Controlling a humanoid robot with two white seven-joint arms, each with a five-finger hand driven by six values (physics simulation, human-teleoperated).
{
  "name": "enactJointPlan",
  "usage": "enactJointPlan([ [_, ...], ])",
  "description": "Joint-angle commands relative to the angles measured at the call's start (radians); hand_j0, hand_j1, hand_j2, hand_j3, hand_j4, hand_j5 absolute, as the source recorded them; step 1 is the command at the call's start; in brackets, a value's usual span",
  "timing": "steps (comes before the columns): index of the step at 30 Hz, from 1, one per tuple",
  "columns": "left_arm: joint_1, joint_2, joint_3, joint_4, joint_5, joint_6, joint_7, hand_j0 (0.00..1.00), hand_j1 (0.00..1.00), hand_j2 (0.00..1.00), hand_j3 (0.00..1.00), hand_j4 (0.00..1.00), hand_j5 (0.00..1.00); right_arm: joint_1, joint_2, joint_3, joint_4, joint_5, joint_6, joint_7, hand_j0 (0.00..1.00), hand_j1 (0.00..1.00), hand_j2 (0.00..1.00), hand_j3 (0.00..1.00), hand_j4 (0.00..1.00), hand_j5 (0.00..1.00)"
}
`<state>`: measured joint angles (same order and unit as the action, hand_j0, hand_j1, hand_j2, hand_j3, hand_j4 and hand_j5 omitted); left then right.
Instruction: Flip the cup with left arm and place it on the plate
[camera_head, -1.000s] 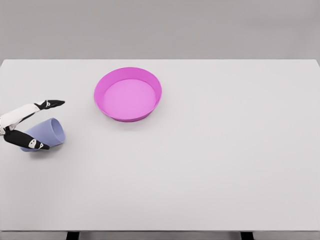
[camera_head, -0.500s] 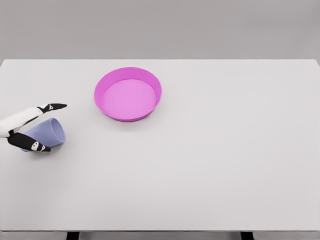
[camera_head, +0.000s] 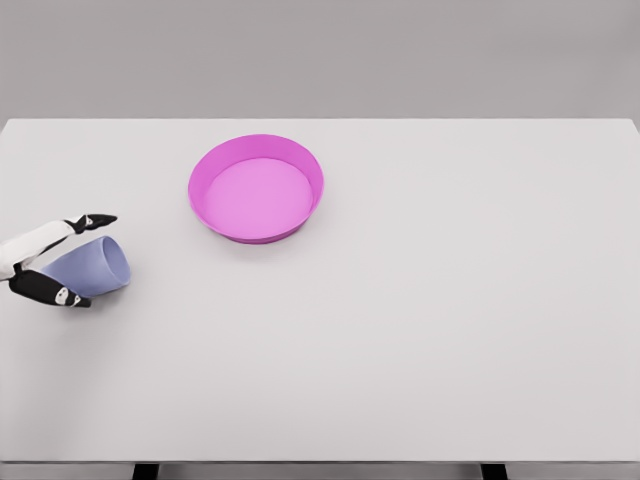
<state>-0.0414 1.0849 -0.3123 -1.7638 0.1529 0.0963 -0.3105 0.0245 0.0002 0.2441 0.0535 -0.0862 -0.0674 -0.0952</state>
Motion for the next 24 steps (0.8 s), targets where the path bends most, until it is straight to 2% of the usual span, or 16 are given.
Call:
enactJointPlan([
  [1,0.0,-0.023,-0.004,0.0,-0.019,0.014,-0.001,1.0,1.0,1.0,1.0,1.0,1.0,-0.002,0.0,0.0,0.0,-0.001,0.0,0.0,1.0,1.0,1.0,1.0,1.0,1.0],
  [2,0.0,-0.03,0.001,0.0,-0.059,0.014,-0.005,1.0,1.0,1.0,1.0,1.0,1.0,0.0,0.0,0.0,0.0,0.0,0.0,0.0,1.0,1.0,1.0,1.0,1.0,1.0],
  [24,-0.003,-0.037,-0.01,0.009,-0.062,0.077,-0.001,1.0,1.0,1.0,1.0,1.0,1.0,-0.002,0.0,0.0,0.0,0.0,0.0,0.0,1.0,1.0,1.0,1.0,1.0,1.0],
])
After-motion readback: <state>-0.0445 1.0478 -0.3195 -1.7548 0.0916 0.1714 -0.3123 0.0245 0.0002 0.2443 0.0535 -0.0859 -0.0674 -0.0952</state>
